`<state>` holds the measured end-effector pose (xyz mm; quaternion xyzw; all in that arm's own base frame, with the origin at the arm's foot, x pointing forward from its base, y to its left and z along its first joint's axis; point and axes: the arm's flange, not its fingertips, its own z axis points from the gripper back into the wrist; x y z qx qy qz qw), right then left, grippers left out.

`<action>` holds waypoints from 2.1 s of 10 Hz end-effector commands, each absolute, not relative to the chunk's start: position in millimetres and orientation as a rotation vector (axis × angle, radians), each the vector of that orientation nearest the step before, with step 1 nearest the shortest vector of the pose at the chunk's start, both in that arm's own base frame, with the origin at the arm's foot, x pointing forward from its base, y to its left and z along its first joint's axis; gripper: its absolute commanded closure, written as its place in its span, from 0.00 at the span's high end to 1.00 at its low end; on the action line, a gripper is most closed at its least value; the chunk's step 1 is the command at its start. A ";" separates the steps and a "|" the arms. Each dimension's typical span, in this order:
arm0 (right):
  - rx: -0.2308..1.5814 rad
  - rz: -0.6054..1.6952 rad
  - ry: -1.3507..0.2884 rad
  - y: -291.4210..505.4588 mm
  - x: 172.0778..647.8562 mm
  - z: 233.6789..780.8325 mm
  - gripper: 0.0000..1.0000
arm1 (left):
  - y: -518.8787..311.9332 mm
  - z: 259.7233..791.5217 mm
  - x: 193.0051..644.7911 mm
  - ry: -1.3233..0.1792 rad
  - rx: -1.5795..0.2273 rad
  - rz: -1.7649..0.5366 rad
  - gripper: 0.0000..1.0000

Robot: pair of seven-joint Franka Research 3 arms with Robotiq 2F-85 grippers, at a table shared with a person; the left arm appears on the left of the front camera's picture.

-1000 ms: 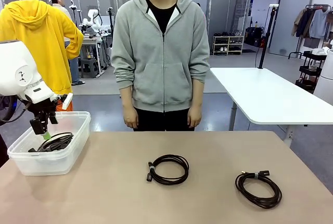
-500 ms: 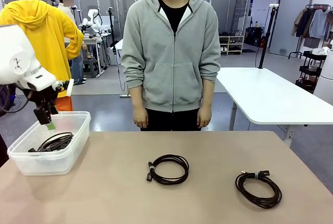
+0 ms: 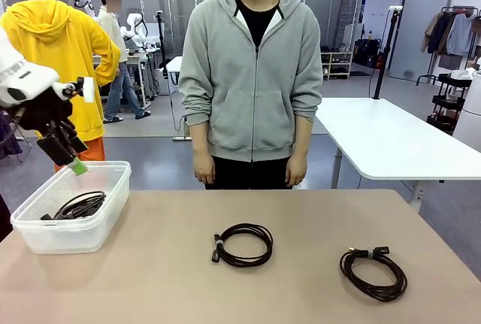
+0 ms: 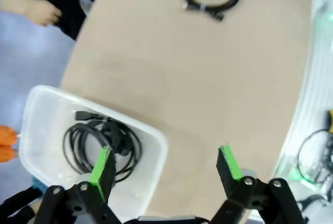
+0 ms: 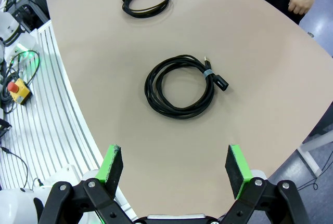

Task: Organize and store the cables.
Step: Place the USB Extension Cable into the Organizing box.

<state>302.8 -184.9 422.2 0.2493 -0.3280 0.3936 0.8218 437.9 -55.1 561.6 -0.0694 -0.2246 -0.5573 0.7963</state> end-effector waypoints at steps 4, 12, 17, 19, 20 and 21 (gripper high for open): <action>0.535 0.849 -0.721 -185.2 302.0 421.7 1.00 | -39.6 530.1 369.1 -0.607 -0.251 -1.170 0.99; 0.535 0.849 -0.721 -185.2 302.0 421.7 1.00 | -63.4 549.0 379.0 -0.570 -0.205 -1.184 0.99; 0.535 0.849 -0.721 -185.2 302.0 421.7 1.00 | -225.6 554.5 405.0 -0.461 -0.371 -0.960 0.99; 0.535 0.849 -0.721 -185.2 302.0 421.7 1.00 | -285.7 554.8 418.8 -0.421 -0.313 -0.893 0.99; 0.535 0.849 -0.721 -185.2 302.0 421.7 1.00 | -308.3 552.1 433.0 -0.372 -0.344 -0.881 0.99; 0.535 0.849 -0.721 -185.2 302.0 421.7 1.00 | -333.8 548.2 451.0 -0.315 -0.322 -0.853 0.99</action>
